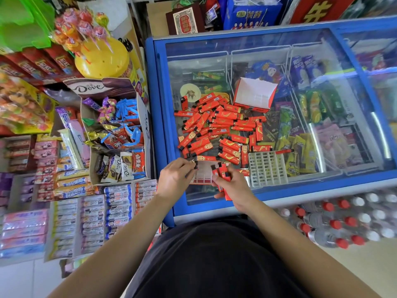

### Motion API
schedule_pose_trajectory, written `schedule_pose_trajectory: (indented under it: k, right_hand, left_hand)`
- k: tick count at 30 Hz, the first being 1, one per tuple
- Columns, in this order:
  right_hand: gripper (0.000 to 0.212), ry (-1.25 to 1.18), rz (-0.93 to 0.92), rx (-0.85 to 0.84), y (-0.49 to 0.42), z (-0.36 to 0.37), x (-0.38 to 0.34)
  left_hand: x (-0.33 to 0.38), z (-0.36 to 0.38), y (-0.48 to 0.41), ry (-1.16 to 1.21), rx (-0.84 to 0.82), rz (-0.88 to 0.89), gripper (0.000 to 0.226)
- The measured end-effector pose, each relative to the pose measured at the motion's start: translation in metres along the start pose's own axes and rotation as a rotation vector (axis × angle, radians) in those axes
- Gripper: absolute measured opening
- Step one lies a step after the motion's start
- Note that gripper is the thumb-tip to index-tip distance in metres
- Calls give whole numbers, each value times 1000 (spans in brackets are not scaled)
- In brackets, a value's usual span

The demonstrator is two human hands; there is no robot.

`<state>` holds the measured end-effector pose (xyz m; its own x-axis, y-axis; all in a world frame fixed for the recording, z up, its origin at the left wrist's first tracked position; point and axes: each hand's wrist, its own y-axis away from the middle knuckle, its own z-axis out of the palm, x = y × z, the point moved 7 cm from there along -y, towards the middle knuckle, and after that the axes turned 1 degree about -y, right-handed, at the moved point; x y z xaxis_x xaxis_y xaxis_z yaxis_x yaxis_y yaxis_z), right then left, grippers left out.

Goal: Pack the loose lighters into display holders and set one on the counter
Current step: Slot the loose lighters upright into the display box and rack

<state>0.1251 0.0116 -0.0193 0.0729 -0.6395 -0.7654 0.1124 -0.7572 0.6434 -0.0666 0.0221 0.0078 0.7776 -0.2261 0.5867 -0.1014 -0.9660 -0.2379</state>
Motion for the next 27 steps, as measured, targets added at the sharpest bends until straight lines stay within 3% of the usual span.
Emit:
schedule_pose_trajectory:
  k: [12, 20, 27]
  right_hand:
    - [12, 6, -40, 41, -4, -3, 0]
    - [19, -35, -16, 45, -7, -6, 2]
    - [17, 28, -49, 94, -12, -13, 0]
  left_hand:
    - [0, 1, -13, -18, -25, 47, 11]
    - [-27, 11, -4, 276, -147, -233, 20]
    - [-25, 17, 10, 287, -189, -231, 21]
